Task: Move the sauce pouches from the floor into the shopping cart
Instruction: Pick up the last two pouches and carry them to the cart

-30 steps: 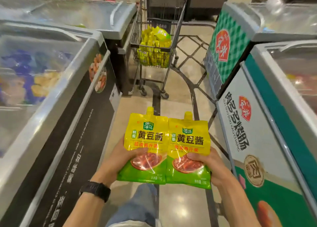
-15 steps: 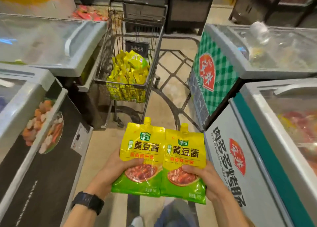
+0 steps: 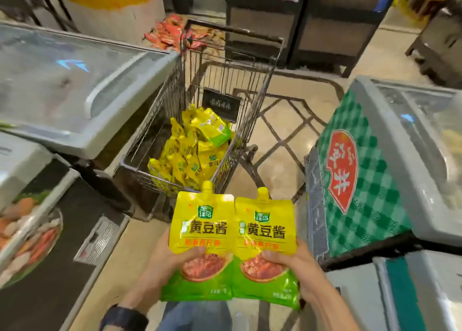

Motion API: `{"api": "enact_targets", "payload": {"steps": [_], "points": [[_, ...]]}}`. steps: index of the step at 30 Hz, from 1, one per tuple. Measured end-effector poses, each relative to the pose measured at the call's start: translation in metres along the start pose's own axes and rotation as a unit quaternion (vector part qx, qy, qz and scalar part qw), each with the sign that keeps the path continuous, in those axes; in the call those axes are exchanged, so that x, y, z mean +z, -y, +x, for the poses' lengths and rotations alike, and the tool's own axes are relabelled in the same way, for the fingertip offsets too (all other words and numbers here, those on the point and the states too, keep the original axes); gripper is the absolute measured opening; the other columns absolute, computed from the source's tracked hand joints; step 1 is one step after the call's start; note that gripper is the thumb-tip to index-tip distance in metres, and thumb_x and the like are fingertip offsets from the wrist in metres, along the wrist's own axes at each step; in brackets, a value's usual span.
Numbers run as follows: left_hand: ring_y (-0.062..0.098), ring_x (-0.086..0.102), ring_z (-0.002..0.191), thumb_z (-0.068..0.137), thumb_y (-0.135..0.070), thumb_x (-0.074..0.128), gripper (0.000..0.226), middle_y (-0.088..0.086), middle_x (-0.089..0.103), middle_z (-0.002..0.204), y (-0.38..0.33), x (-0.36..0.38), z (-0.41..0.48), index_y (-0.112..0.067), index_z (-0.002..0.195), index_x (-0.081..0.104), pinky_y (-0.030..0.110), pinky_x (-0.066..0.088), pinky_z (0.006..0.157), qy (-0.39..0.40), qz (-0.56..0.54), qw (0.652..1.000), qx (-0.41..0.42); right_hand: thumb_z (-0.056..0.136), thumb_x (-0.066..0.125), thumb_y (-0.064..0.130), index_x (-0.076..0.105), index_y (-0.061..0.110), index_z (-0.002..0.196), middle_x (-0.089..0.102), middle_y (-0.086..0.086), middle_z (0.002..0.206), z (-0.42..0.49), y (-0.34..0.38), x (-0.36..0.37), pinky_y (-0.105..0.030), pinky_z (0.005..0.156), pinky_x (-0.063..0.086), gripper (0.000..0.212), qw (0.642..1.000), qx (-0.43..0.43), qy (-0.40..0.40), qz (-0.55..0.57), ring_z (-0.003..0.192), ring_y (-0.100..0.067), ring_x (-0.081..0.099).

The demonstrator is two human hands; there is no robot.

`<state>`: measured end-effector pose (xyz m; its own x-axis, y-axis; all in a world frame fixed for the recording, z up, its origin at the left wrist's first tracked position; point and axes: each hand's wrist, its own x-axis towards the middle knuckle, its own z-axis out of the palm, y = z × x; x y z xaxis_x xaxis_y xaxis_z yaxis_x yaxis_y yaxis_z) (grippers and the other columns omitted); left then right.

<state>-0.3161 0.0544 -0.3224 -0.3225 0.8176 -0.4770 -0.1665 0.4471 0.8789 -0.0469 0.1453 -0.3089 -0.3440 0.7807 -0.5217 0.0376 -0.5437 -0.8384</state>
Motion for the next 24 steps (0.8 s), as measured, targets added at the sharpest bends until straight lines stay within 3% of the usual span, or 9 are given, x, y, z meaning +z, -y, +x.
{"api": "enact_targets", "payload": {"steps": [2, 4, 7, 11, 15, 17, 19, 21, 24], "points": [[0.024, 0.077, 0.085, 0.016, -0.048, 0.100, 0.119, 0.011, 0.079, 0.098, -0.014, 0.000, 0.029, -0.004, 0.120, 0.063, 0.034, 0.061, 0.071, -0.032, -0.033, 0.999, -0.008, 0.019, 0.096, 0.024, 0.066, 0.008, 0.097, 0.078, -0.006, 0.085, 0.046, 0.029, 0.005, -0.027, 0.064, 0.058, 0.085, 0.999, -0.009, 0.008, -0.039, 0.075, -0.018, 0.075], [0.028, 0.075, 0.095, 0.021, -0.049, 0.101, 0.113, 0.007, 0.079, 0.103, -0.027, 0.000, 0.062, -0.015, 0.122, 0.062, 0.050, 0.058, 0.087, -0.072, -0.041, 0.997, 0.006, 0.013, 0.098, 0.042, 0.067, 0.007, 0.103, 0.078, -0.008, 0.091, 0.097, 0.050, 0.009, -0.027, 0.067, 0.058, 0.101, 0.997, -0.021, 0.014, -0.075, 0.082, -0.021, 0.075], [0.005, 0.074, 0.086, 0.011, -0.065, 0.092, 0.110, -0.016, 0.078, 0.096, -0.056, 0.001, 0.117, -0.030, 0.110, 0.061, 0.033, 0.054, 0.079, -0.153, -0.039, 0.986, 0.047, 0.016, 0.096, 0.049, 0.066, 0.011, 0.105, 0.078, -0.002, 0.091, 0.163, 0.088, 0.020, -0.031, 0.075, 0.058, 0.102, 0.992, -0.040, 0.025, -0.118, 0.084, -0.019, 0.075], [0.001, 0.072, 0.084, 0.027, -0.048, 0.096, 0.098, -0.013, 0.077, 0.096, -0.088, -0.001, 0.193, -0.028, 0.115, 0.060, 0.034, 0.055, 0.082, -0.195, -0.037, 0.978, 0.056, 0.038, 0.091, 0.022, 0.067, 0.014, 0.097, 0.078, 0.006, 0.082, 0.234, 0.137, 0.026, -0.019, 0.065, 0.055, 0.064, 0.986, -0.054, 0.016, -0.159, 0.074, -0.009, 0.074], [-0.013, 0.066, 0.075, 0.038, -0.032, 0.101, 0.082, -0.010, 0.074, 0.089, -0.118, 0.000, 0.261, -0.024, 0.109, 0.059, 0.025, 0.052, 0.078, -0.245, -0.031, 0.967, 0.058, 0.031, 0.096, 0.040, 0.068, 0.013, 0.101, 0.078, 0.001, 0.088, 0.303, 0.191, 0.031, -0.028, 0.072, 0.058, 0.080, 0.975, -0.066, 0.015, -0.212, 0.081, -0.014, 0.074], [-0.012, 0.065, 0.081, 0.055, -0.016, 0.097, 0.078, -0.011, 0.068, 0.102, -0.125, 0.001, 0.291, -0.016, 0.120, 0.054, 0.016, 0.051, 0.079, -0.275, -0.040, 0.959, 0.059, 0.045, 0.096, 0.019, 0.068, 0.014, 0.096, 0.078, 0.005, 0.082, 0.341, 0.214, 0.039, -0.022, 0.067, 0.056, 0.058, 0.969, -0.068, 0.028, -0.235, 0.075, -0.010, 0.073], [-0.009, 0.065, 0.086, 0.066, -0.008, 0.091, 0.073, -0.014, 0.066, 0.107, -0.128, 0.000, 0.320, -0.023, 0.124, 0.050, 0.009, 0.047, 0.076, -0.303, -0.050, 0.950, 0.054, 0.053, 0.089, 0.007, 0.069, 0.016, 0.090, 0.077, 0.007, 0.078, 0.386, 0.232, 0.051, -0.022, 0.065, 0.056, 0.043, 0.961, -0.076, 0.046, -0.262, 0.070, -0.009, 0.072], [-0.007, 0.066, 0.090, 0.069, -0.006, 0.089, 0.074, -0.011, 0.067, 0.111, -0.126, -0.001, 0.347, -0.028, 0.126, 0.048, 0.017, 0.049, 0.082, -0.339, -0.058, 0.938, 0.042, 0.060, 0.085, -0.005, 0.069, 0.016, 0.085, 0.077, 0.008, 0.073, 0.434, 0.245, 0.062, -0.023, 0.064, 0.057, 0.036, 0.951, -0.079, 0.070, -0.289, 0.066, -0.008, 0.071], [0.015, 0.067, 0.106, 0.065, -0.016, 0.093, 0.079, -0.002, 0.068, 0.120, -0.127, 0.000, 0.383, -0.029, 0.128, 0.047, 0.043, 0.052, 0.099, -0.396, -0.039, 0.917, 0.008, 0.062, 0.083, -0.009, 0.068, 0.016, 0.085, 0.076, 0.009, 0.073, 0.507, 0.252, 0.075, -0.028, 0.068, 0.057, 0.037, 0.926, -0.074, 0.111, -0.352, 0.066, -0.009, 0.070]]}}
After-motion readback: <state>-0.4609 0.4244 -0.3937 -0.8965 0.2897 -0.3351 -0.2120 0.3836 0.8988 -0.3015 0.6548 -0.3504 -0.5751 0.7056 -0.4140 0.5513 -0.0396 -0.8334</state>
